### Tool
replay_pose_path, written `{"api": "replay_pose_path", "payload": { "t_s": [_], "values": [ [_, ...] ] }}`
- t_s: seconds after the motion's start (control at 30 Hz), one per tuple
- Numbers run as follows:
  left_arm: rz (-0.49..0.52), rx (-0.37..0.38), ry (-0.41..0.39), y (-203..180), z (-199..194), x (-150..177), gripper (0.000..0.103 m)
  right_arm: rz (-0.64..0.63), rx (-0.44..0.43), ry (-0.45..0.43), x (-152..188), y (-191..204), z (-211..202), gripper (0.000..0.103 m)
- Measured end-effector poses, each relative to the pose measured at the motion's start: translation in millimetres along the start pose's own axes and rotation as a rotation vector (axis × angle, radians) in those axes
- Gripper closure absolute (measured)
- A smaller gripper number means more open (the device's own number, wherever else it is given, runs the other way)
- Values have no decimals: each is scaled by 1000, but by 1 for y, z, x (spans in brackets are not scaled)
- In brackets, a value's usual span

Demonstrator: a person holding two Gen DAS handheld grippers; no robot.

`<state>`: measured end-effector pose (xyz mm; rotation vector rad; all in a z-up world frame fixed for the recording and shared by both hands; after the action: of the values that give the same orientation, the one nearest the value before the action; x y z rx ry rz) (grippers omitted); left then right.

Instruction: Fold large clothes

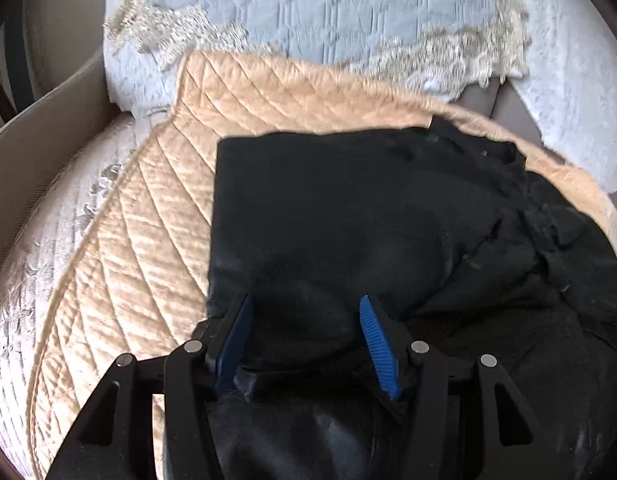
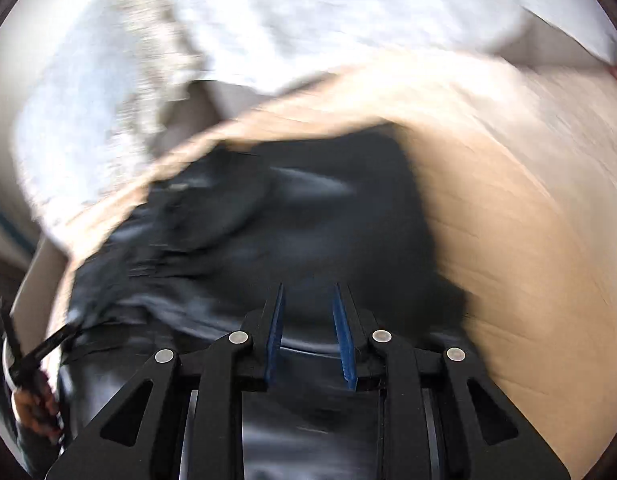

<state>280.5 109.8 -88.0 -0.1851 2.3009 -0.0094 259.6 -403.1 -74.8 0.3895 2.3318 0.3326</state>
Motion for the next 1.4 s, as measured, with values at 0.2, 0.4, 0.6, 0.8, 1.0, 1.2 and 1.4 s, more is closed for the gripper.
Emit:
{"api": "replay_pose_path", "payload": {
  "t_s": [0.2,0.4,0.6,0.8,1.0,1.2,1.4],
  "values": [
    [50,-43,-26,-7,-1,3,39,43,1,27,5,-15,4,78],
    [57,53,-89,-28,-60,17,39,-14,-21,-41,4,-4,-37,78],
    [23,120,-80,-43,-106,70,39,-32,-40,8,65,6,-74,73],
    [86,106,-27,-54,-113,109,39,-134,12,57,113,4,-76,59],
    [75,149,-69,-56,-152,111,39,-108,-11,-3,113,13,-109,59],
    [55,139,-67,-39,-171,127,39,-111,-44,37,142,24,-124,58],
    [62,67,-104,-21,-179,123,39,-99,-63,4,140,23,-139,50]
  ]
}}
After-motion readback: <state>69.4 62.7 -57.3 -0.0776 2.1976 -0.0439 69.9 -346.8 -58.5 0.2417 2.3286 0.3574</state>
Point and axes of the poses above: each gripper's, at about its wrist camera, not at the fingertips, and z roughly the way its jaws point, y to its left, x to its underside, the point moved 10 cm from there along z, roughly the way its jaws point, and after that the axes turned 11 degrees about -y, right-handed, at the moved point
